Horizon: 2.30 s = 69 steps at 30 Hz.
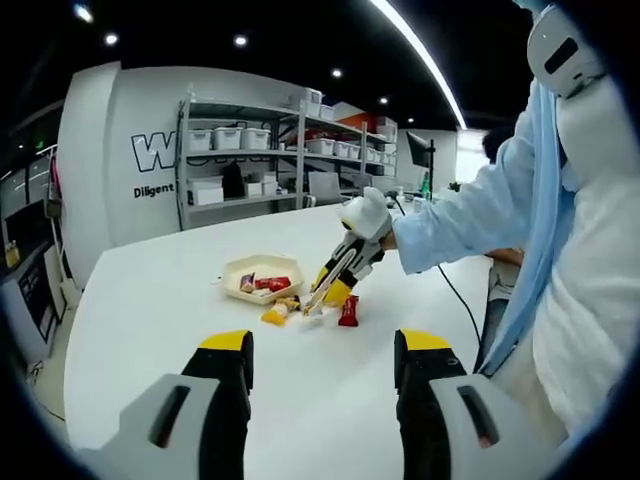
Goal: Place the target food into the container with the food tongs after gripping and lifting it, then release it inside without dropping or visibly crushing the food.
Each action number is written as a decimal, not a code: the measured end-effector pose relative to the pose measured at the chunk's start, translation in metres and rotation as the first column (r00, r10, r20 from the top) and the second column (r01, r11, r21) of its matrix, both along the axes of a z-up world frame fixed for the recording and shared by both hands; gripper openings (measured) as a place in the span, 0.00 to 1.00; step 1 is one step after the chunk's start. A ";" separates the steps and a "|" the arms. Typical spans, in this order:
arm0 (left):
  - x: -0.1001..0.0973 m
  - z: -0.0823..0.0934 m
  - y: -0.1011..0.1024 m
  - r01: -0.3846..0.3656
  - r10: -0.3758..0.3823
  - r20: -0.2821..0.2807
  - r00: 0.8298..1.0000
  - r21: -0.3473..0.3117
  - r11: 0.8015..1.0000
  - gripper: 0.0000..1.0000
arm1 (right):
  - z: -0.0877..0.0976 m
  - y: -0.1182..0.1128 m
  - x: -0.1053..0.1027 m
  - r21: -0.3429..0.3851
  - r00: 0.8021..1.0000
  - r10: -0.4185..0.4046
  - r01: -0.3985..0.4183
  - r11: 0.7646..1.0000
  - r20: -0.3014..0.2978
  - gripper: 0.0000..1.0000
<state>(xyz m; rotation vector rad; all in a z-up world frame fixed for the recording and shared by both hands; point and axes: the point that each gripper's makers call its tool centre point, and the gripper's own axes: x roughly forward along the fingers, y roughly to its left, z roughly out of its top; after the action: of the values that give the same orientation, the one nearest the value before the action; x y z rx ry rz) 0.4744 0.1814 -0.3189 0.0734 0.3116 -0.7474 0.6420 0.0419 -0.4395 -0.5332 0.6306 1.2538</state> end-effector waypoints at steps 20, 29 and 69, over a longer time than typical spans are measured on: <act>-0.007 0.000 0.009 -0.016 0.016 -0.001 1.000 0.004 1.000 0.54 | 0.053 -0.004 0.080 0.073 0.988 -0.139 0.135 0.988 0.065 0.14; -0.005 0.000 0.015 -0.031 0.031 -0.001 1.000 0.003 1.000 0.54 | 0.053 -0.004 0.090 0.068 0.985 -0.158 0.154 0.986 0.064 0.14; -0.003 -0.003 0.009 -0.016 0.016 -0.008 1.000 0.006 1.000 0.54 | -0.018 -0.056 0.070 -0.045 0.892 -0.431 0.429 0.902 -0.139 0.18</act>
<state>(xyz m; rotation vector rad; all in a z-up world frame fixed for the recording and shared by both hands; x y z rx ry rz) 0.4712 0.1908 -0.3214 0.0737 0.3217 -0.7314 0.7119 -0.0141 -0.4579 -0.2892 0.8307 0.8705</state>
